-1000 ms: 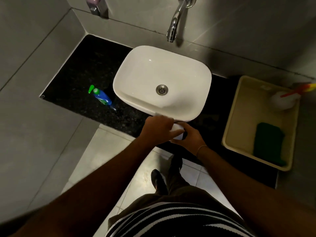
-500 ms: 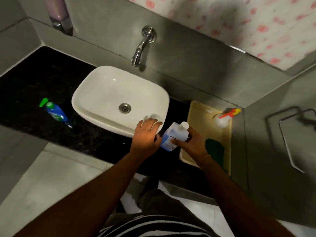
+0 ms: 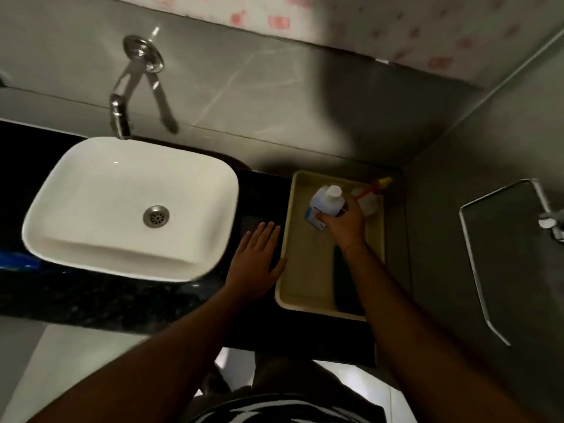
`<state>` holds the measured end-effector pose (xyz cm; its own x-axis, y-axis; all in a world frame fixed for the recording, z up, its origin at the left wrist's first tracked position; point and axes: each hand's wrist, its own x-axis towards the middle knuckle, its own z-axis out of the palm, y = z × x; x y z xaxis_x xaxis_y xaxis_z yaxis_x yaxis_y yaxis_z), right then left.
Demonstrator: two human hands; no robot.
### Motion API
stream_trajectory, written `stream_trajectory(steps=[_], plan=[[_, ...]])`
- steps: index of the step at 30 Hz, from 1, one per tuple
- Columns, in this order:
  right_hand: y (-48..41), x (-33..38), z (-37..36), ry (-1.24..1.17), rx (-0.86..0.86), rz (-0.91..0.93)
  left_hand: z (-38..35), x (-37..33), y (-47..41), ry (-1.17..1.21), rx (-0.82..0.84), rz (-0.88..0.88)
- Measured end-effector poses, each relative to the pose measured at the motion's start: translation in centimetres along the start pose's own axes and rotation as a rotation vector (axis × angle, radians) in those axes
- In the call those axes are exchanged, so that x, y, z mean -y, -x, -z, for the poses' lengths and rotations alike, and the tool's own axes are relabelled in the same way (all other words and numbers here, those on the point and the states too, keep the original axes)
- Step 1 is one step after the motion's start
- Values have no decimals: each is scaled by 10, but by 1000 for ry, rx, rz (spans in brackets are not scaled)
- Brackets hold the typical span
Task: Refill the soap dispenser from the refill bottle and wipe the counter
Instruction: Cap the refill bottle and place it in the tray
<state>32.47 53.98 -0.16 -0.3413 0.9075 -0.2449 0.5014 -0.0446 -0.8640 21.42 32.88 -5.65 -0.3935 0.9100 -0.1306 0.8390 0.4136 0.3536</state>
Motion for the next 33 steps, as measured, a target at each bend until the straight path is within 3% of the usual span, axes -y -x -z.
stream_trajectory(steps=[7,16,18,21,25,33], plan=[[-66,-17,-21,-15,19,-103,-59,-21,-9,-28,126,37],[-99,-16,-32,-118,2,-166,-87,-25,-8,-16,130,81],[-114,-13,-27,-51,70,-150,-88,-21,-8,-42,145,60],[-135,-5,-23,12,-4,-173,-88,-15,-9,-60,151,35],[-135,-5,-16,168,111,-103,-89,-16,-9,-69,156,33],[-74,3,-26,-179,-179,-5,-78,-13,-10,-74,184,15]])
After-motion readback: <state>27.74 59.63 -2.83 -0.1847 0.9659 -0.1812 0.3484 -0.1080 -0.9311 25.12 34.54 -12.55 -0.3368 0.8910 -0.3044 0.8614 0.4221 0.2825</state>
